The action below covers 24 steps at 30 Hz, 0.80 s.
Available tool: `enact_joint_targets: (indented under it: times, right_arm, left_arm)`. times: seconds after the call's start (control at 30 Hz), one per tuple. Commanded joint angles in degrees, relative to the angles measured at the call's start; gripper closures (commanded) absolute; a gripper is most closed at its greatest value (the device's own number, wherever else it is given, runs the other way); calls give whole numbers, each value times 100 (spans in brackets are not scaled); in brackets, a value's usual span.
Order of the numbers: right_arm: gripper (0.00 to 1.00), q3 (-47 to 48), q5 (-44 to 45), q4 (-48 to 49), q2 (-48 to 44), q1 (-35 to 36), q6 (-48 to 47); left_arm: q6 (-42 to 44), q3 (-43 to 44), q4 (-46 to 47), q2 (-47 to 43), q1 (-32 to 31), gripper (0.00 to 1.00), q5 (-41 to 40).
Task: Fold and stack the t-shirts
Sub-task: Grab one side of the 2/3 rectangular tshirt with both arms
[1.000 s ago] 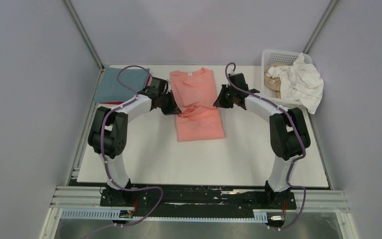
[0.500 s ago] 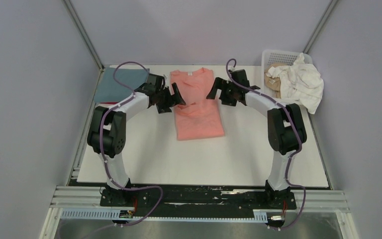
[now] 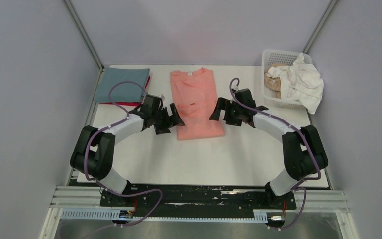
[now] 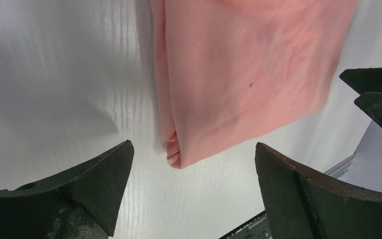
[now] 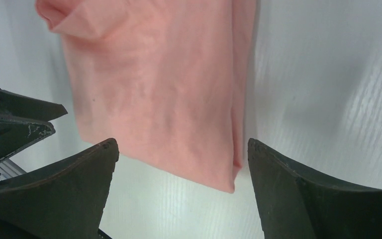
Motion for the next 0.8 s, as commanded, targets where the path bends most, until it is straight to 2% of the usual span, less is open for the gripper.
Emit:
enact_joint_targets:
  times: [0.0, 0.17, 0.2, 0.27, 0.43, 0.57, 0.77]
  right_arm:
    - [0, -268, 120, 91, -91, -34, 213]
    - [10, -320, 158, 72, 110, -66, 282]
    - [13, -338, 194, 71, 141, -67, 326]
    - [17, -390, 219, 71, 147, -74, 366]
    - [33, -518, 326, 75, 173, -78, 419]
    - [42, -534, 252, 123, 308, -78, 448]
    - [70, -636, -113, 149, 311, -70, 511]
  left_arm:
    - [-343, -197, 509, 230, -108, 4, 206]
    - [-466, -291, 659, 504, -198, 27, 272]
    - [-505, -321, 674, 560, -202, 35, 287]
    - [-519, -375, 663, 630, -213, 42, 289]
    - [-548, -537, 687, 712, -282, 46, 288]
    - [-548, -589, 654, 832, -318, 59, 239]
    - [-524, -594, 481, 851, -332, 82, 145]
